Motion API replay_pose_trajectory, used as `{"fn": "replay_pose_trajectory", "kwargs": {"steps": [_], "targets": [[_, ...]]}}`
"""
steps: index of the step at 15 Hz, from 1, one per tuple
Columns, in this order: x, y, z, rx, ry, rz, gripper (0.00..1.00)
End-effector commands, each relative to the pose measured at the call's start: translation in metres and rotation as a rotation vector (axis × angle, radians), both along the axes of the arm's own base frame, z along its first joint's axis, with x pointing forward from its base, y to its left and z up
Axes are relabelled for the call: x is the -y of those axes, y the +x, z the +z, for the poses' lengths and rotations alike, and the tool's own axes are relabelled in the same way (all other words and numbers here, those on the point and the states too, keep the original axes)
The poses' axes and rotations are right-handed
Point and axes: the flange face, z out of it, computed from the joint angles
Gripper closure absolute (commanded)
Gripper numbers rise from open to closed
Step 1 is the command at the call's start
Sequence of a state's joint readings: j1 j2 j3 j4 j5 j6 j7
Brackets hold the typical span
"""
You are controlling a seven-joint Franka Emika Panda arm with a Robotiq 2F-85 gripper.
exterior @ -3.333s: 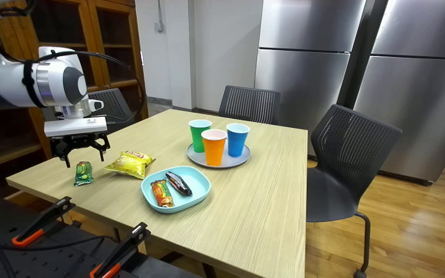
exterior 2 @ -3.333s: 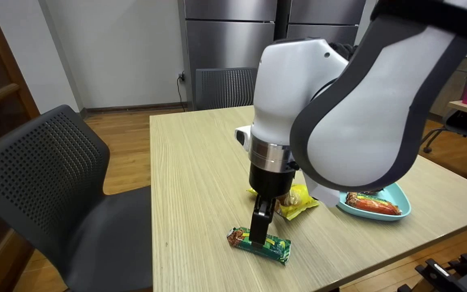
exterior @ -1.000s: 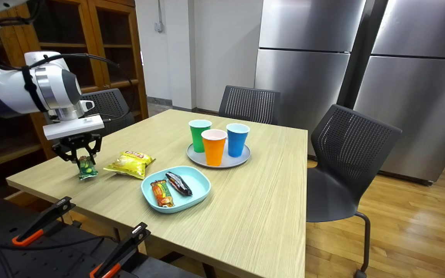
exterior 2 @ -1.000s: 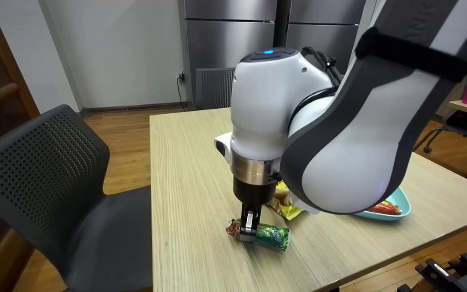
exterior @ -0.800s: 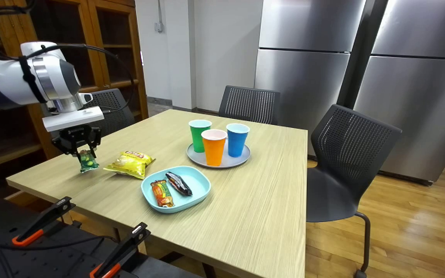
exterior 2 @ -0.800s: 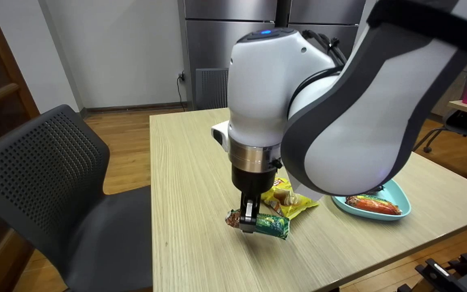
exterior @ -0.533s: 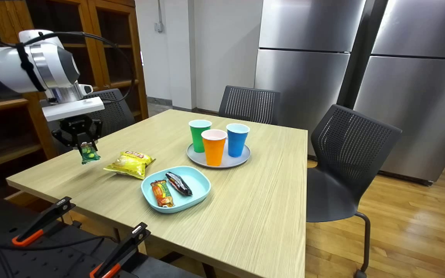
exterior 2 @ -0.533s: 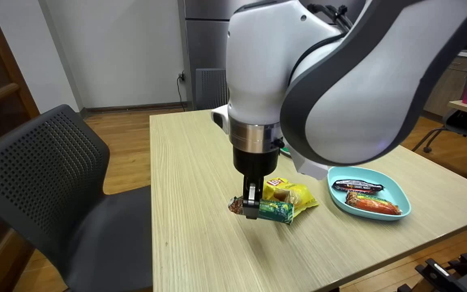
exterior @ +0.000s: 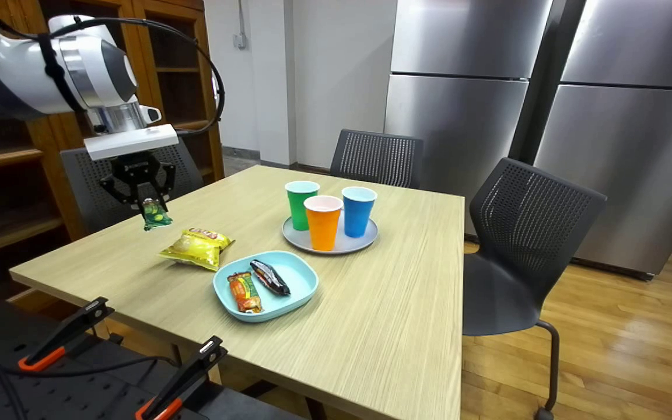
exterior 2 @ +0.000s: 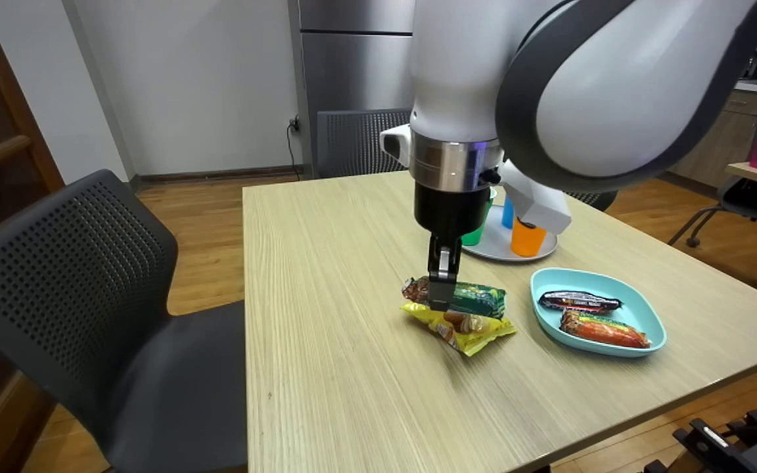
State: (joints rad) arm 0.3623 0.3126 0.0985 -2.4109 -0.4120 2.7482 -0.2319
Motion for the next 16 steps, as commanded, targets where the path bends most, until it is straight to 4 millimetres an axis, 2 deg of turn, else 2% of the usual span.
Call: {"fn": "replay_pose_trajectory", "kwargs": {"steps": [1, 9, 16], "targets": [[0.036, 0.001, 0.016, -0.006, -0.002, -0.014, 0.86], [0.122, 0.026, 0.027, 0.007, 0.006, -0.046, 0.86], [0.194, 0.051, 0.019, 0.025, -0.005, 0.055, 0.86]]}}
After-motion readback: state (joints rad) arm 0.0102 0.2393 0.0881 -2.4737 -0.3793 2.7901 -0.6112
